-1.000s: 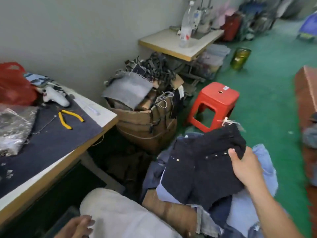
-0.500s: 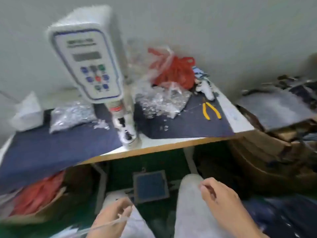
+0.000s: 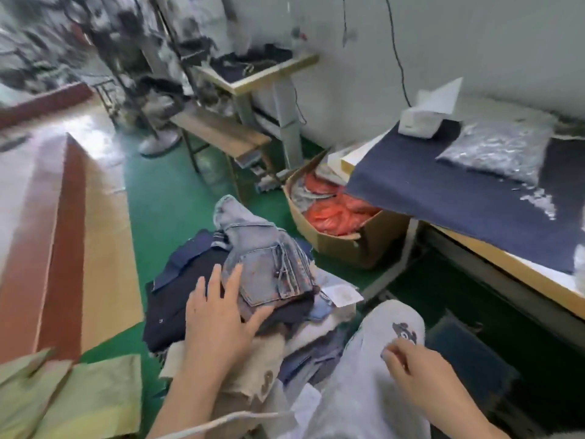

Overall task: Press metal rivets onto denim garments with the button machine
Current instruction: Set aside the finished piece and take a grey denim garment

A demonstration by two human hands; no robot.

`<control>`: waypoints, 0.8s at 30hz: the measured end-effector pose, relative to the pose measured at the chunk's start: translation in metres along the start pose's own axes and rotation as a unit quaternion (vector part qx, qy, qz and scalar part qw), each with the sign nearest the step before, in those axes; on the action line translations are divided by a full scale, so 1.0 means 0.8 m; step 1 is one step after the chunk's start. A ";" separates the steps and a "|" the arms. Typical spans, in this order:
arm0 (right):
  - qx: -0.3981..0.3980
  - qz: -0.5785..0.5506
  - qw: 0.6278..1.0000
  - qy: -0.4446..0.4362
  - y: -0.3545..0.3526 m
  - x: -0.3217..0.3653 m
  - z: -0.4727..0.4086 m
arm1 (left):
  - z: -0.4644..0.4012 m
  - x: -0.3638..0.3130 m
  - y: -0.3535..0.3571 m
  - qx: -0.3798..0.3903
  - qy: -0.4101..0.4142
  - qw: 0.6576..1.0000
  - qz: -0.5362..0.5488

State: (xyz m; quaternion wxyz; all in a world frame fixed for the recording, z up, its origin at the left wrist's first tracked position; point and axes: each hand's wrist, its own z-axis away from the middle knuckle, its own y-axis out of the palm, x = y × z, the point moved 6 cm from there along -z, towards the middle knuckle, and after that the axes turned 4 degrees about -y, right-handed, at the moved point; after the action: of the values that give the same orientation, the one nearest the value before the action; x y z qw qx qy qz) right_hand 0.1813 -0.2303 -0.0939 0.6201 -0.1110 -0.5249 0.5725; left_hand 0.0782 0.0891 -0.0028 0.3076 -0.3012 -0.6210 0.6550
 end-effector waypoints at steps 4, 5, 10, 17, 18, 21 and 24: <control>0.032 0.002 0.999 -0.015 0.013 0.019 -0.008 | -0.019 0.010 0.018 0.007 0.018 0.999 -0.026; 0.037 -0.001 0.999 -0.011 0.013 0.024 -0.010 | -0.020 0.003 0.013 -0.026 0.051 0.998 -0.015; 0.067 -0.077 0.995 0.024 0.012 0.039 -0.016 | -0.021 -0.031 -0.027 -0.158 0.096 0.973 0.135; 0.169 -0.730 0.656 0.091 0.011 0.125 -0.026 | 0.049 -0.138 -0.068 -0.193 0.200 0.924 0.262; 0.158 -0.772 0.610 0.083 0.001 0.130 -0.026 | 0.062 -0.151 -0.062 -0.167 0.229 0.927 0.245; 0.077 -0.783 0.614 0.060 -0.025 0.101 -0.030 | 0.076 -0.167 -0.035 -0.011 0.251 0.953 0.171; 0.016 -0.723 0.690 0.020 -0.063 0.059 -0.018 | 0.060 -0.157 -0.018 0.082 0.202 0.953 0.212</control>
State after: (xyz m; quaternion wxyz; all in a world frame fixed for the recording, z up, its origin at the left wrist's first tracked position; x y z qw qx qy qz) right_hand 0.2125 -0.2010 -0.0383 0.8544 0.3010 -0.4208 -0.0476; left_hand 0.1206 -0.0381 0.0150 0.3040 -0.5259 -0.4121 0.6791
